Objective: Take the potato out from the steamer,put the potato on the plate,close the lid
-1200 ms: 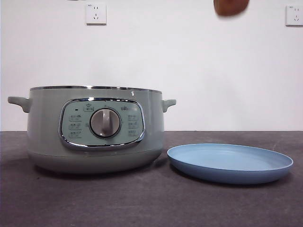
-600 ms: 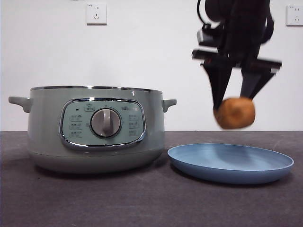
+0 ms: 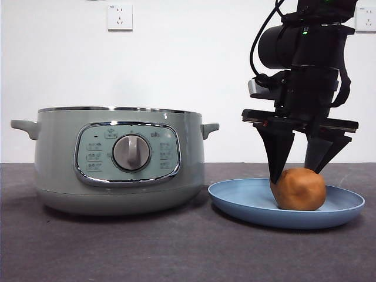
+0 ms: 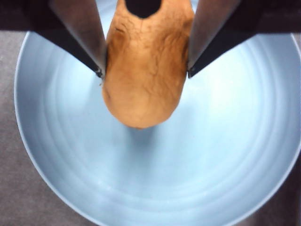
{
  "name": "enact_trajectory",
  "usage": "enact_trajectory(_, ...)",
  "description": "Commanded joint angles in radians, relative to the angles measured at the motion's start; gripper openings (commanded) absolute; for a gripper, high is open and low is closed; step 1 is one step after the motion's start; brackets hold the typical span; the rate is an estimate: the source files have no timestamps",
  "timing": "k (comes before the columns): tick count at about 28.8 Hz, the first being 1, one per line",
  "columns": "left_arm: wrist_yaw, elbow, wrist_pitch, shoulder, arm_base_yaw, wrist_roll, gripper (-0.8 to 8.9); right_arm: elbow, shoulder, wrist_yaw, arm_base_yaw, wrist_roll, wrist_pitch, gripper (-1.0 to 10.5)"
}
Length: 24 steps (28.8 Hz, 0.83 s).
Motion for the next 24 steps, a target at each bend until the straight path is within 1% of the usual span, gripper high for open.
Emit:
enact_trajectory(1, 0.018, 0.013, 0.037, -0.008, 0.0, 0.002, -0.09, -0.011, 0.011, 0.0, 0.002, 0.016, 0.004, 3.8)
enact_trajectory(2, 0.018, 0.013, 0.037, -0.008, 0.0, 0.002, -0.09, -0.011, 0.011, -0.001, 0.002, 0.016, 0.003, 4.8)
enact_trajectory(3, 0.018, 0.013, 0.038, -0.008, 0.0, 0.002, -0.08, -0.01, 0.01, -0.001, 0.002, 0.016, 0.004, 5.1)
enact_trajectory(8, 0.018, 0.013, 0.039, -0.008, 0.0, 0.002, -0.09, 0.002, 0.0, -0.001, 0.002, 0.015, 0.002, 5.0)
enact_trajectory(12, 0.017, 0.013, 0.043, -0.007, 0.0, 0.002, -0.08, 0.016, -0.05, -0.001, 0.002, 0.016, -0.001, 5.0)
enact_trajectory(18, 0.016, 0.013, 0.055, -0.002, 0.0, 0.002, -0.08, 0.047, -0.219, -0.001, 0.002, 0.017, -0.026, 5.0)
enact_trajectory(20, 0.014, 0.013, 0.057, 0.005, -0.005, 0.002, -0.09, 0.048, -0.299, -0.001, 0.002, 0.033, -0.029, 5.0)
enact_trajectory(24, 0.004, 0.013, 0.068, 0.032, -0.032, 0.003, -0.08, 0.048, -0.449, -0.001, 0.002, 0.04, -0.055, 5.0)
